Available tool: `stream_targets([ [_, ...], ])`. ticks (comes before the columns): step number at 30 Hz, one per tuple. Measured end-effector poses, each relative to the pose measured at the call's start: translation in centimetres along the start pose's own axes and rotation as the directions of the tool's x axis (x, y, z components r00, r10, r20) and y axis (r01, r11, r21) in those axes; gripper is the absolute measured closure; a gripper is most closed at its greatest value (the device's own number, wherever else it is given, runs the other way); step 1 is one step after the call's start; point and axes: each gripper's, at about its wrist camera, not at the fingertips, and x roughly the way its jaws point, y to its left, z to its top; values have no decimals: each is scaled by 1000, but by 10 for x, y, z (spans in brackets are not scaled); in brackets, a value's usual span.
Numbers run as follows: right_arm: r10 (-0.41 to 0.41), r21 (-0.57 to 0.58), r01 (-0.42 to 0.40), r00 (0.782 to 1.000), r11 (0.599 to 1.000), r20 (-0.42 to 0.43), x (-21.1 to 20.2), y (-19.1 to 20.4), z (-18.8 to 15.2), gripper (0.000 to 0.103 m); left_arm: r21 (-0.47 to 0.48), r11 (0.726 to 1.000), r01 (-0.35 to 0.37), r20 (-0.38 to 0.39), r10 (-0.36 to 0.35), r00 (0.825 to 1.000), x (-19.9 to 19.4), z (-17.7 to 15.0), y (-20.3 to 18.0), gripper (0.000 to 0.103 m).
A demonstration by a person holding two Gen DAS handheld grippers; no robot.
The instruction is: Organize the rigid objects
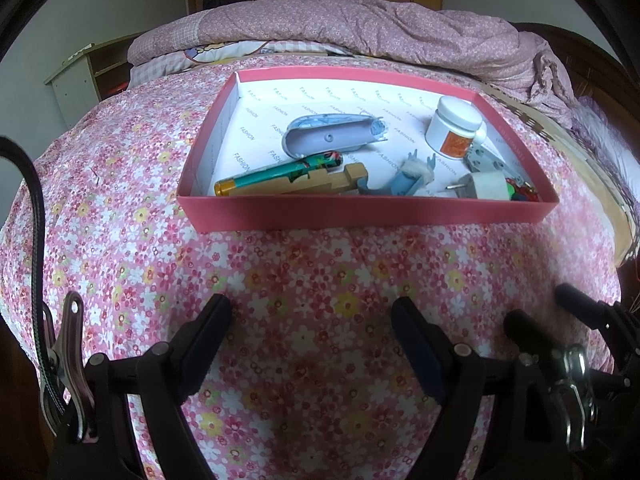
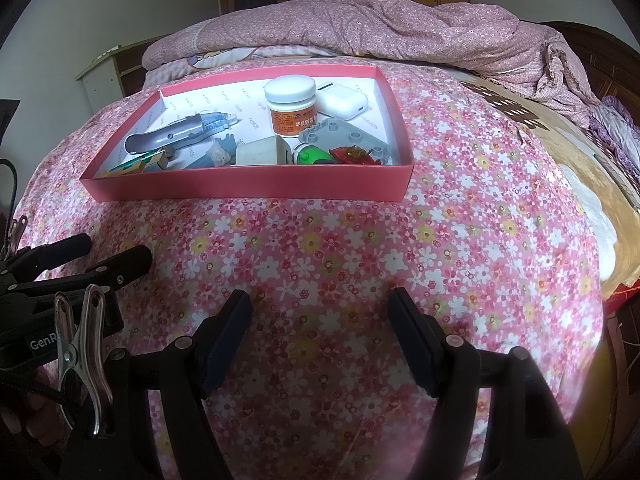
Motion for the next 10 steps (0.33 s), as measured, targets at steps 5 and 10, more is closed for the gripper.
stream_targets([
  [5, 0, 0, 0, 1000, 1000, 0, 0, 0, 0, 30, 0, 1000, -1, 0, 1, 1000, 0, 1, 0, 17],
  [10, 0, 0, 0, 1000, 1000, 0, 0, 0, 0, 30, -1, 1000, -1, -1, 1, 1000, 0, 0, 1, 17],
])
